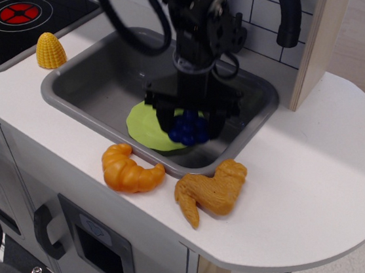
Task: Take blueberries off plate sink
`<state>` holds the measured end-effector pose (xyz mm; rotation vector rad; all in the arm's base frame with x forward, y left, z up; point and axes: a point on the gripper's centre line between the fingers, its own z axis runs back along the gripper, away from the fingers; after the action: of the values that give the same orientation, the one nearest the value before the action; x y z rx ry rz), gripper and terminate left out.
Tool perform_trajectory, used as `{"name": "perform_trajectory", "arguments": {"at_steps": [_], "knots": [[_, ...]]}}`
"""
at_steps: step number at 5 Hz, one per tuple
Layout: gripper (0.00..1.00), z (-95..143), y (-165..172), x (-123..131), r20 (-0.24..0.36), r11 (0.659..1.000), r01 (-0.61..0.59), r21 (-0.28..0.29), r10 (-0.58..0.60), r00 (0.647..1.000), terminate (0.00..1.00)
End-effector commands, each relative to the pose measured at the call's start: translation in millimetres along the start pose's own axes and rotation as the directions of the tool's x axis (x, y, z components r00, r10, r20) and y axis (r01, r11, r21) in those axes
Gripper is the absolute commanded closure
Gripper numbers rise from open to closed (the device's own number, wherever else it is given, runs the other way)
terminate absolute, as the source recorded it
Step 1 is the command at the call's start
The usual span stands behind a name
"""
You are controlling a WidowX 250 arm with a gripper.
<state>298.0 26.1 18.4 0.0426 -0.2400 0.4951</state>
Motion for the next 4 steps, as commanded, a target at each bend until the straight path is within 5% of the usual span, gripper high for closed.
{"name": "perform_trajectory", "arguments": {"at_steps": [1, 3, 4], "knots": [[1.0, 5.5, -6.8, -8.4, 0.011, 1.0, 0.03, -0.003, -0.03, 0.999, 0.0], [1.0, 1.8, -7.3, -11.7, -0.045, 0.999, -0.033, 0.005, 0.033, 0.998, 0.0], [0.0, 1.9, -6.1, -10.6, -0.046, 0.998, -0.051, 0.02, 0.052, 0.998, 0.0]]}}
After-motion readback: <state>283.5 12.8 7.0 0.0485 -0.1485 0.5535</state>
